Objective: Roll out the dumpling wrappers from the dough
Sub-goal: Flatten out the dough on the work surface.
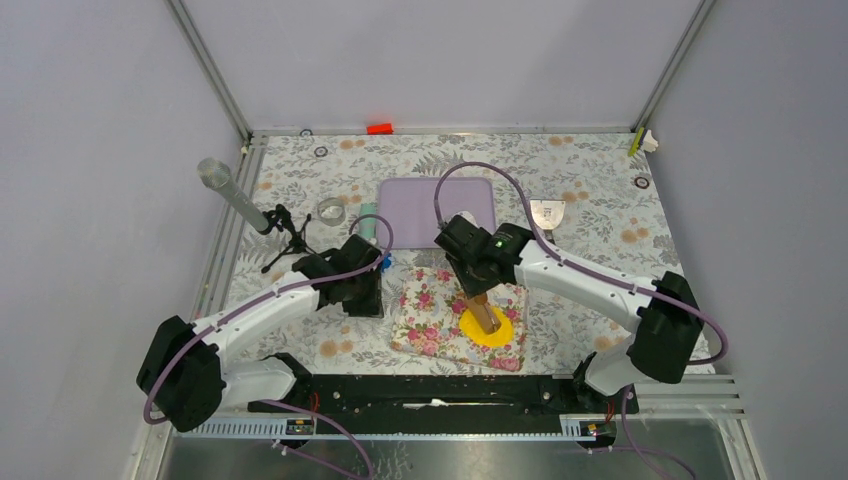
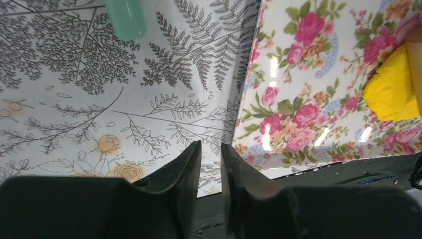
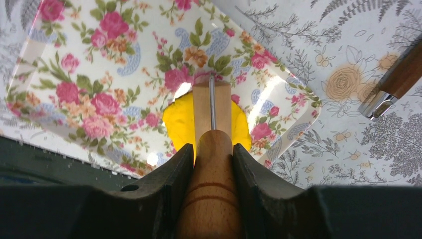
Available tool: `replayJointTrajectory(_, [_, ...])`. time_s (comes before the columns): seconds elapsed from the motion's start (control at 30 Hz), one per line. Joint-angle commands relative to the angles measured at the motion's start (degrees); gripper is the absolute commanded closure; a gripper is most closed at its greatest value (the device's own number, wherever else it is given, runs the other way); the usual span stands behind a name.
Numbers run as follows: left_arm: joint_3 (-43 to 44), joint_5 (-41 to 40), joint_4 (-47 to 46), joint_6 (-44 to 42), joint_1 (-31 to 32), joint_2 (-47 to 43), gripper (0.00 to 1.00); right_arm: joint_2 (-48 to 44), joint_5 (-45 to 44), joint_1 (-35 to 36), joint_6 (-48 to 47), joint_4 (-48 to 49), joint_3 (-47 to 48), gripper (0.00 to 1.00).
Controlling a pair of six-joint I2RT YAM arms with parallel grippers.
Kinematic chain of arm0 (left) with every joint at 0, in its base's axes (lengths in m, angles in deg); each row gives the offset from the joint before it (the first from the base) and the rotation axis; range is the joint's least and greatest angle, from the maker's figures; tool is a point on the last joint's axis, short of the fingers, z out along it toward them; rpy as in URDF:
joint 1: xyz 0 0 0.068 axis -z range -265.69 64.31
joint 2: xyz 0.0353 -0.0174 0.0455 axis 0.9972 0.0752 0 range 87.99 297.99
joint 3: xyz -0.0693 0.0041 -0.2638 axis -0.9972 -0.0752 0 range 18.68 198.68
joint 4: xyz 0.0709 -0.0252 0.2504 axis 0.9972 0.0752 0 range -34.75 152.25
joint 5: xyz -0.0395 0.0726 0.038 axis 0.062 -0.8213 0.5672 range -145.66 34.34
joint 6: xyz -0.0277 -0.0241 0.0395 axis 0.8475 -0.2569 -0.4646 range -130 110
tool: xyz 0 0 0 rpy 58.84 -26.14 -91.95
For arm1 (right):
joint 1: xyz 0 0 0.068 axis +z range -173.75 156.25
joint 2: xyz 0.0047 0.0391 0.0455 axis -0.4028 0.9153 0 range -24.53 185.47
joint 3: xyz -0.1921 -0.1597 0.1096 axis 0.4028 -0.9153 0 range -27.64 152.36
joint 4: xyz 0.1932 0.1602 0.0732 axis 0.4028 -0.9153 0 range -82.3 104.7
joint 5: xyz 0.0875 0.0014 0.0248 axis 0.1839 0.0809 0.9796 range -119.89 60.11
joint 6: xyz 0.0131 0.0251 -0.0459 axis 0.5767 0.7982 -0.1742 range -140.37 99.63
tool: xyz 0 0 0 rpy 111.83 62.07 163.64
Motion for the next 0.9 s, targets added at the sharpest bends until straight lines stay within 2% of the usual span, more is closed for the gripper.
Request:
replayJointTrajectory(0.0, [-2.27, 2.34, -5.13, 2.87, -0.29, -1.10, 0.74, 9.32, 7.44, 4.00, 12.54, -0.25, -4.63, 1.00])
replayJointTrajectory(0.1, [-6.01, 2.17, -11.65, 7.16, 1.57, -1.06, 0.81, 7.37, 8.02, 4.63, 16.31, 5.39, -7.32, 1.00])
replayJointTrajectory(0.27, [-7.82, -1.52, -13.94, 10.04, 4.56, 1.57, 0.80, 2.32, 9.61, 4.83, 22.11, 18.37, -16.46, 1.00])
replayJointTrajectory(0.4, [-8.07, -2.56, -13.92, 8.85, 4.63, 2.54, 0.80, -5.23, 11.91, 4.83, 23.97, 24.11, -17.70, 1.00])
replayJointTrajectory(0.47, [-7.85, -3.10, -13.60, 8.61, 4.62, 2.52, 0.81, -9.10, 11.86, 4.82, 23.66, 23.95, -15.40, 1.00])
replayJointTrajectory(0.67, [-7.70, -3.98, -13.55, 9.30, 4.61, 0.13, 0.80, -15.55, 5.93, 4.82, 20.43, 14.39, -7.66, 1.00])
replayJointTrajectory(0.87, [-7.84, -4.50, -12.29, 8.28, 4.61, 1.25, 0.78, -22.72, 1.82, 4.94, 22.24, 14.27, -16.47, 1.00])
